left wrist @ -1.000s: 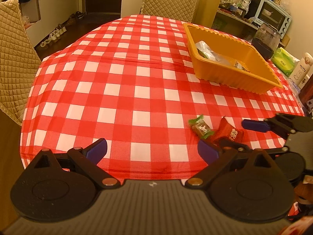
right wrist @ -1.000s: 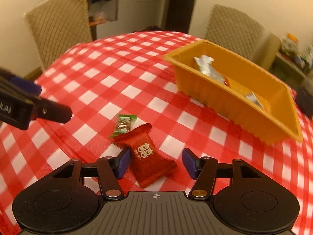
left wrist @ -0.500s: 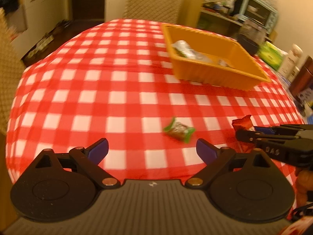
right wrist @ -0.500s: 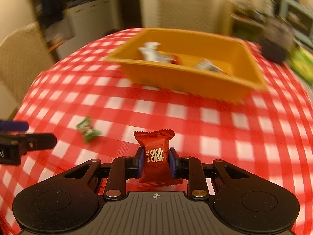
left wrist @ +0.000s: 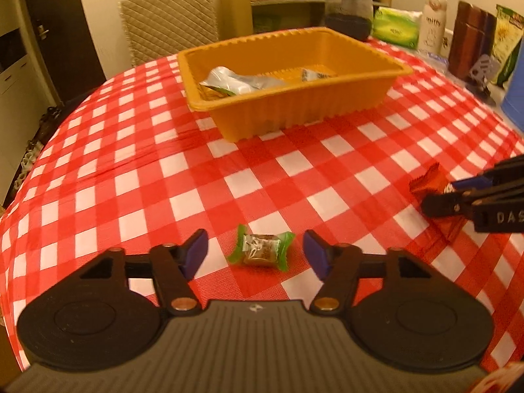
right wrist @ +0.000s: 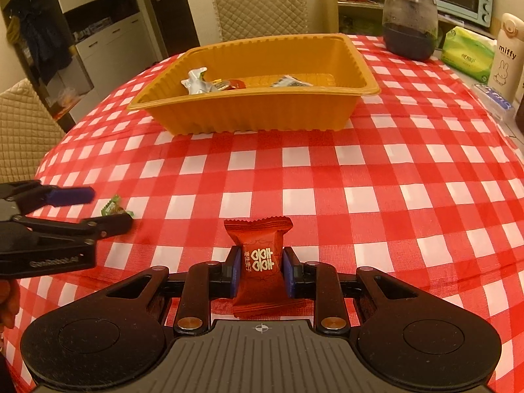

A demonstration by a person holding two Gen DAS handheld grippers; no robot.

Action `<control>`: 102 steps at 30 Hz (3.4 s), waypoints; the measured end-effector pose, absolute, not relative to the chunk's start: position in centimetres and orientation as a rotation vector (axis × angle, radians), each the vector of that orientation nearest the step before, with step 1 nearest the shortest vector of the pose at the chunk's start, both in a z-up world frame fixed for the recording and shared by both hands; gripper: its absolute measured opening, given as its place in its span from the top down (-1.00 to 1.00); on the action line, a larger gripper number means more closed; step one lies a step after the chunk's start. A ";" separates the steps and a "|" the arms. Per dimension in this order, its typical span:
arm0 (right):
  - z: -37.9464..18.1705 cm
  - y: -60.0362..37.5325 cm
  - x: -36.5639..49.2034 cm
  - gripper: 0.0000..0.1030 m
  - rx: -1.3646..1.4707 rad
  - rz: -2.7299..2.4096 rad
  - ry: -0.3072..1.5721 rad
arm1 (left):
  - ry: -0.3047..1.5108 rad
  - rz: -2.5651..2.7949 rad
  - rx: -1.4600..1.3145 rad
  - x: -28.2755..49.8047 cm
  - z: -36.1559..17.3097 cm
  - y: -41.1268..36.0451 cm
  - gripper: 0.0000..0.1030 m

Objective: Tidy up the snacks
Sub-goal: 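Grasp the red candy pack with the right gripper while the left gripper grasps the green candy, then carry both candies over the orange tray and open both grippers to release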

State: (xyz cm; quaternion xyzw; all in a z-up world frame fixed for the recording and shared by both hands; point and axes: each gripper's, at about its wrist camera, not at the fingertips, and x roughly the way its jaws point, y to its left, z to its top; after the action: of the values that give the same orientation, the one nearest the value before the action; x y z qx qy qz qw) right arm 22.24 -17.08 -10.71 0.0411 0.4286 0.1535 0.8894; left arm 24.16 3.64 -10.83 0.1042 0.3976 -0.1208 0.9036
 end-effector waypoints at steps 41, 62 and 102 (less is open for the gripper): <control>-4.1 -18.3 15.8 0.48 0.103 0.308 0.779 | 0.836 -0.148 -0.076 15.1 -3.7 1.4 0.52; -2.3 -20.0 14.8 0.48 0.105 0.280 0.772 | 0.798 -0.180 -0.054 15.1 -1.5 -0.5 0.52; 1.9 -20.0 33.7 0.48 0.122 0.320 0.740 | 0.739 -0.243 -0.085 34.3 1.9 -0.5 0.52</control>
State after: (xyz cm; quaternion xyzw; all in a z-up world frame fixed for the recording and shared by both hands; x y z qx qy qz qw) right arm 33.66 -20.00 1.86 0.0593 0.3597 0.1558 0.9181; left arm 34.34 -0.49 1.90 -0.0412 0.3602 -0.1185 0.9244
